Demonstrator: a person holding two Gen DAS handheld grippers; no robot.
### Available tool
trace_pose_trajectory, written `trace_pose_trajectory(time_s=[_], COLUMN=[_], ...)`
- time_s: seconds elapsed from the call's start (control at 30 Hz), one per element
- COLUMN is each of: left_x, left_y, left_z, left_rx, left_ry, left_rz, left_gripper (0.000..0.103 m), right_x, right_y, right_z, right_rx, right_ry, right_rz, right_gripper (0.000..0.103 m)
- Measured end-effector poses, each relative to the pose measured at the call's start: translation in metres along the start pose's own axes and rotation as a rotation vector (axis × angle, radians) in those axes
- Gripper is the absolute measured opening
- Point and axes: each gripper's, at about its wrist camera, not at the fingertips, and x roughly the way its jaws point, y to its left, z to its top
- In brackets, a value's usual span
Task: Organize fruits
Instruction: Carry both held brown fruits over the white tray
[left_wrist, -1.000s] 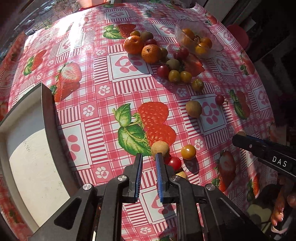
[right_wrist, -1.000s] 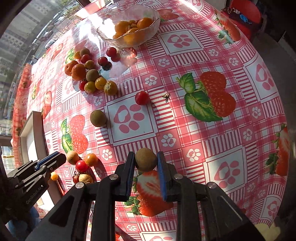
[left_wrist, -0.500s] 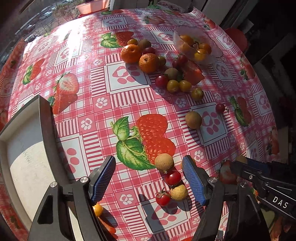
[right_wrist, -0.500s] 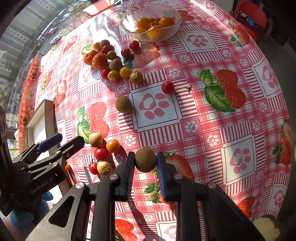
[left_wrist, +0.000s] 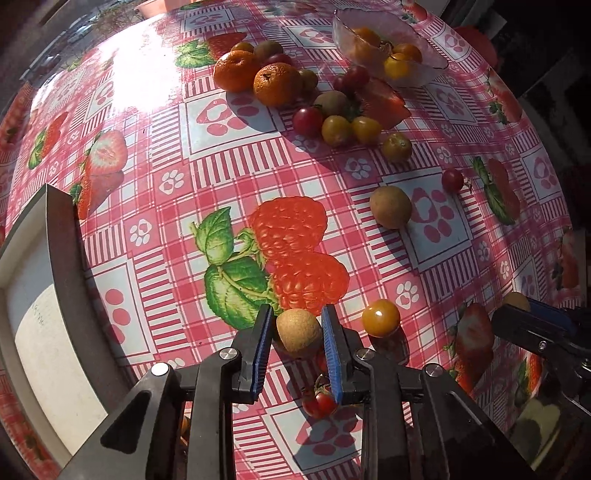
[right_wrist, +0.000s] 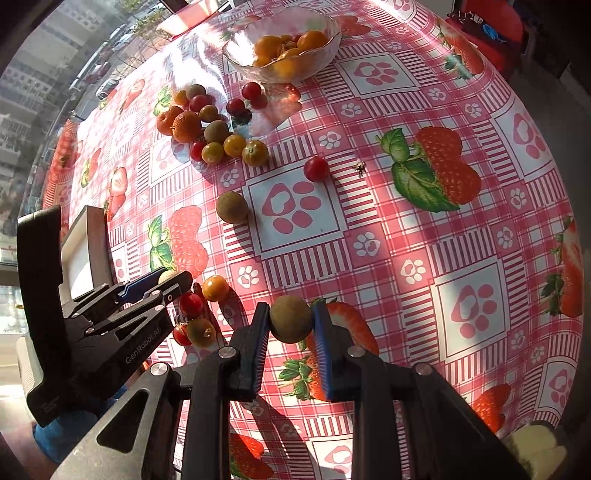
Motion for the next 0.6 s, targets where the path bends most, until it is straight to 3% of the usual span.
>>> trace_pose_trajectory(time_s=[0.3, 0.6], left_x=[-0.039, -0.08], left_y=[0.026, 0.083], left_z=[-0.025, -0.058], left_rx=[-0.062, -0.157], left_ry=[-0.057, -0.114], left_rz=[-0.065, -0.042], left_gripper=[0.028, 0.028], right_x=[-0.005, -0.004], right_y=[0.021, 0.074], right_z=[0.002, -0.004], right_rx=[-0.041, -0.14], right_ry=[-0.008, 0.004], right_rz=[0.014, 0.04], right_gripper=[0.026, 0.026])
